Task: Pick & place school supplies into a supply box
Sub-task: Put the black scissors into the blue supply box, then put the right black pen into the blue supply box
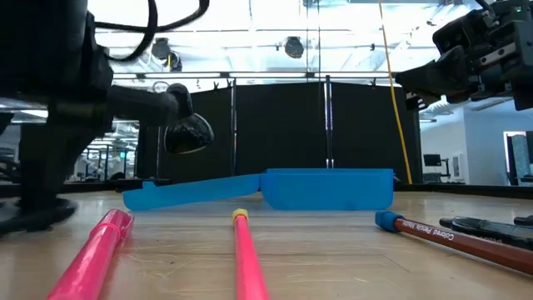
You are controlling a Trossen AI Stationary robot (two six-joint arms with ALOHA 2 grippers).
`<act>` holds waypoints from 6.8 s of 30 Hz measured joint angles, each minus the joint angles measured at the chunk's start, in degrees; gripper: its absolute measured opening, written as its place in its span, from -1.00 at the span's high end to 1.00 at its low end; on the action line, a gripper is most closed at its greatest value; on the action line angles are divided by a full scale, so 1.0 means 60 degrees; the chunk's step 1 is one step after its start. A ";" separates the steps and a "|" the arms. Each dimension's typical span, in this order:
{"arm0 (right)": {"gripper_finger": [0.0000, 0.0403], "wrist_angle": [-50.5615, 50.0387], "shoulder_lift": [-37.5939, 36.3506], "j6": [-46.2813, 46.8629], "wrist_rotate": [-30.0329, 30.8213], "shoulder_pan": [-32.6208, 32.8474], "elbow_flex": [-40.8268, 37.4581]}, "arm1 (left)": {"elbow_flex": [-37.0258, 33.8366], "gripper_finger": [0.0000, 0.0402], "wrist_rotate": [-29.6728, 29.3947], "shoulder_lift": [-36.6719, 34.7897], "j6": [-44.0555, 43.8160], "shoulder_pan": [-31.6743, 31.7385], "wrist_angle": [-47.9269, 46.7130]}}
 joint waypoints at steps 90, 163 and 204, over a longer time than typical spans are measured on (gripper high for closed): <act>1.00 -0.0634 0.0007 -0.0003 -0.0007 0.0000 -0.0004 | -0.0349 0.70 -0.2647 -0.3003 1.1700 0.5069 0.6308; 1.00 -0.0363 -0.0093 0.0244 -0.0002 0.0000 -0.0004 | 0.1236 -0.31 -0.2367 -0.0142 1.2564 0.6470 0.7521; 1.00 -0.0066 -0.0099 0.0011 -0.0555 0.0022 -0.0004 | -1.2539 0.99 -0.1601 -1.0855 2.2771 0.1529 1.8512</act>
